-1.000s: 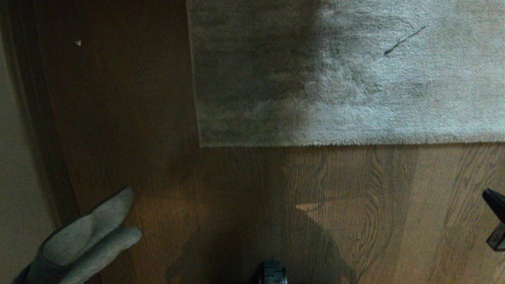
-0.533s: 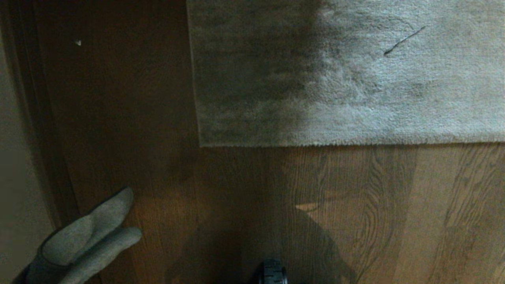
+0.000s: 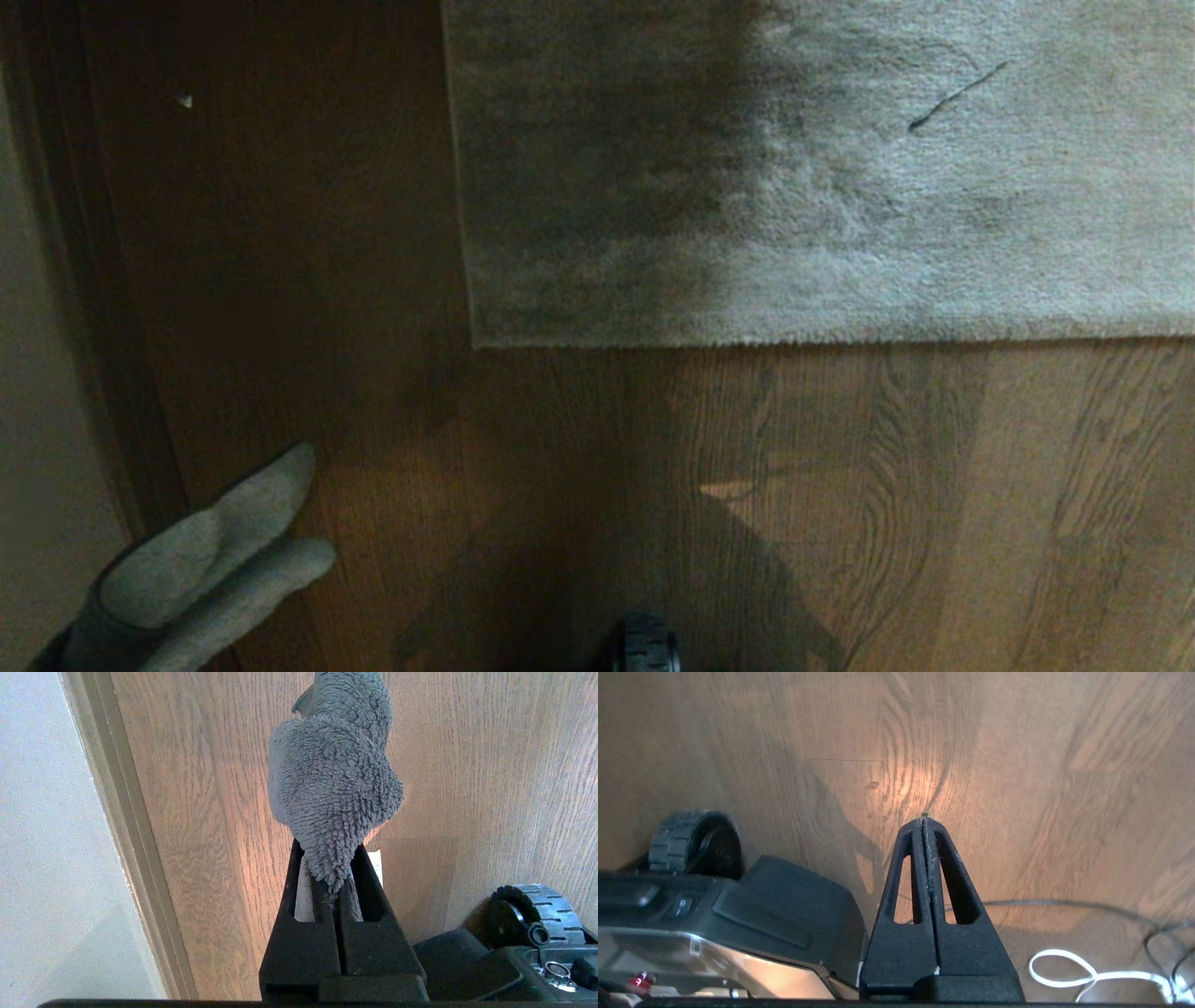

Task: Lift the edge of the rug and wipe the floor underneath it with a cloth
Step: Put down the rag

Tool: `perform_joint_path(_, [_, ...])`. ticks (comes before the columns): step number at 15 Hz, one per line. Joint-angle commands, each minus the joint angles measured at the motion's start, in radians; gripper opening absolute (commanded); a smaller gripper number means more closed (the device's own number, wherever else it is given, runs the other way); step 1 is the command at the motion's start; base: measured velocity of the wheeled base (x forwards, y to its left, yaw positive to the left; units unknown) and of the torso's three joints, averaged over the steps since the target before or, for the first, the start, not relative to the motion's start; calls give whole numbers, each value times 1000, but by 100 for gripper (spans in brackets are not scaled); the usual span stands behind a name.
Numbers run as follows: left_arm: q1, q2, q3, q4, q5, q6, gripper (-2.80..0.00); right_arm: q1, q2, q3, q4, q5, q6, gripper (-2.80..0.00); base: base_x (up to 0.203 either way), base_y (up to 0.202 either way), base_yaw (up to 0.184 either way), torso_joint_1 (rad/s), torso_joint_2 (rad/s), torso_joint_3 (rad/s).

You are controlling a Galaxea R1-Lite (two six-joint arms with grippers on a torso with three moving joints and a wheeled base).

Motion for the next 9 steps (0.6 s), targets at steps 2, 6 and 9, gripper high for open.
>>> perform_joint_path(2, [0,0,0,0,2,0,-280,-12,-45,0,0,2,-6,-280,0,0,0,0,0,0])
perform_joint_path(6, [0,0,0,0,-1,0,-280,-44,-224,0,-1,6,-18,-280,0,0,0,0,0,0])
perform_joint_path(9, [0,0,0,0,-1,0,-280,-45,-251,0,-1,3,-22,-280,0,0,0,0,0,0])
